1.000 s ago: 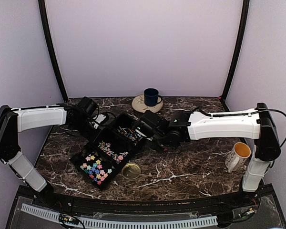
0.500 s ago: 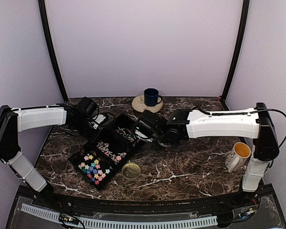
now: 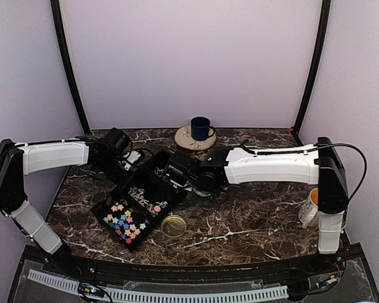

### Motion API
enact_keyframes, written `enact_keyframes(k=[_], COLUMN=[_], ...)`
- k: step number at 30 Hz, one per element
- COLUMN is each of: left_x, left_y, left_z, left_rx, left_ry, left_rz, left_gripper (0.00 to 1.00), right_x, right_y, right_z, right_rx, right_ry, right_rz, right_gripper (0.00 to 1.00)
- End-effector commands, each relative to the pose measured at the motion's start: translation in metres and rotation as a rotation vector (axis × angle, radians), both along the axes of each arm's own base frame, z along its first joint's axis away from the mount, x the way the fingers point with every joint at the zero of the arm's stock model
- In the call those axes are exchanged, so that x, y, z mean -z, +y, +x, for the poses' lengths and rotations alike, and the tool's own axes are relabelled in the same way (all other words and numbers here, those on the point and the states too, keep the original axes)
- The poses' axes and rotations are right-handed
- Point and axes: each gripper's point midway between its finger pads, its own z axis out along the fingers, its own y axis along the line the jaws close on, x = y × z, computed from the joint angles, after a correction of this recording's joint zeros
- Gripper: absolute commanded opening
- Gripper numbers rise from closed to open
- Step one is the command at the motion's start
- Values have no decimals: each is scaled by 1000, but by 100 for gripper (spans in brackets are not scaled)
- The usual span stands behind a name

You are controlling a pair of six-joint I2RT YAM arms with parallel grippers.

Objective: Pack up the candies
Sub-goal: Scoop the fake candies from the plate.

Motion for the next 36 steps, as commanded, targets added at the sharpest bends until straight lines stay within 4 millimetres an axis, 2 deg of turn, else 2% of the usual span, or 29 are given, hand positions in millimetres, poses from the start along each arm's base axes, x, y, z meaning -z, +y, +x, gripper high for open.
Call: enact_keyframes(k=[1, 5, 8, 13, 22, 36], left_x=[-28, -29, -29, -29, -36, -44], left_y=[-10, -9, -9, -11, -14, -19], left_z=[16, 17, 18, 16, 16, 16], left_rx=[-8, -16, -16, -11, -6, 5], left_ry=[-82, -92, -97, -95, -112, -136], left_rz=[-44, -33, -31, -36, -61, -103], left_gripper=[0, 0, 0, 0, 0, 0], right_x=[-4, 5, 5, 10, 10, 35], right_y=[2, -1, -2, 3, 35, 85], right_z=[7, 17, 26, 30, 30, 21], right_rx=[8, 21, 30, 5, -92, -271], right_ry=[-55, -102, -163, -217, -229, -85], right_rz=[-68, -173, -236, -332, -338, -181], right_gripper=[0, 0, 0, 0, 0, 0])
